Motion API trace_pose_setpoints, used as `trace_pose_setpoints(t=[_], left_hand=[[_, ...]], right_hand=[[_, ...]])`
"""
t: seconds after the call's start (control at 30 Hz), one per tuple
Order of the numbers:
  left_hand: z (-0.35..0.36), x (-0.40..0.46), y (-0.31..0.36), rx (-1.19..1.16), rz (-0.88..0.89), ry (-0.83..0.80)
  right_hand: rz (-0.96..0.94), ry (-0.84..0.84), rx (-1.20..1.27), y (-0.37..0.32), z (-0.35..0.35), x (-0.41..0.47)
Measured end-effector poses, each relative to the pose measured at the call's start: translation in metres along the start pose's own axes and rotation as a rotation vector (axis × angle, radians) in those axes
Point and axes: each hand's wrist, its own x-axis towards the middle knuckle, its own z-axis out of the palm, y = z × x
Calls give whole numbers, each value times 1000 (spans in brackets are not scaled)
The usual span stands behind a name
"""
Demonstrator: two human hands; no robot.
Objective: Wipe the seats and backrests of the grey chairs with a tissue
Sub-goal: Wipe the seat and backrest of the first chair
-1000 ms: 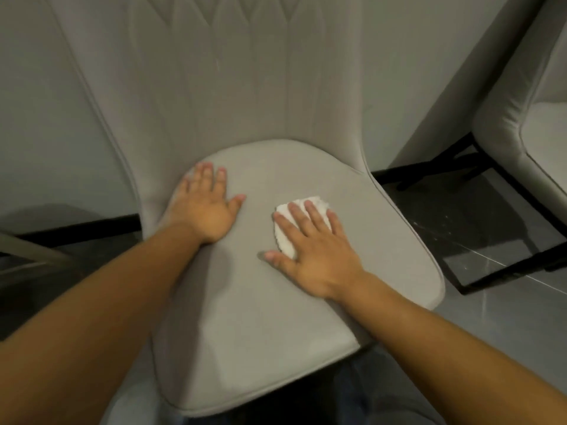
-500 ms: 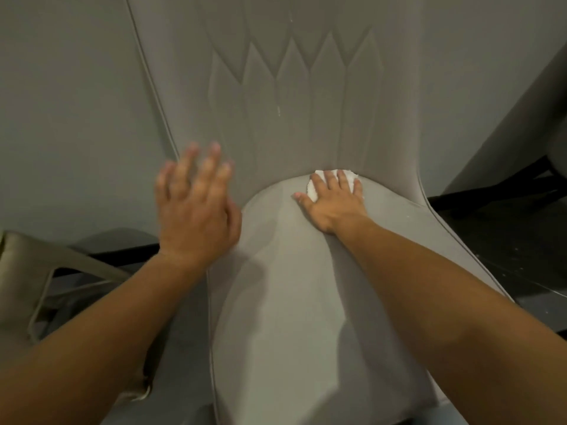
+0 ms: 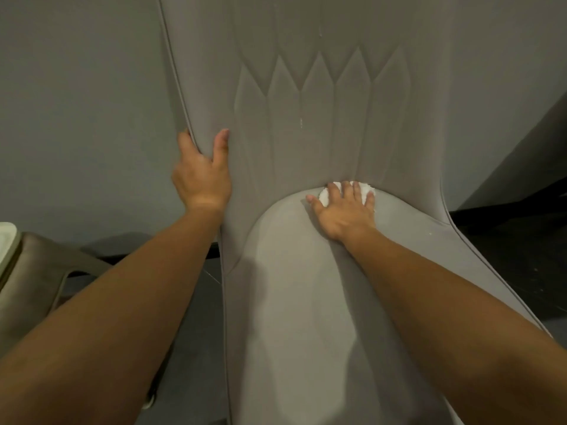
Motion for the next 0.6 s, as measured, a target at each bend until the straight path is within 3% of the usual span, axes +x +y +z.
trace_pose_setpoints(t=[0.1, 0.3, 0.6], left_hand=[[4, 1, -3, 32, 25, 47], [6, 2, -4, 75, 48, 84], [7, 1, -9, 62, 49, 77]], right_hand=[[-16, -49, 10, -36, 6, -6], [-391, -92, 30, -101, 29, -68], [-808, -107, 12, -58, 23, -121]])
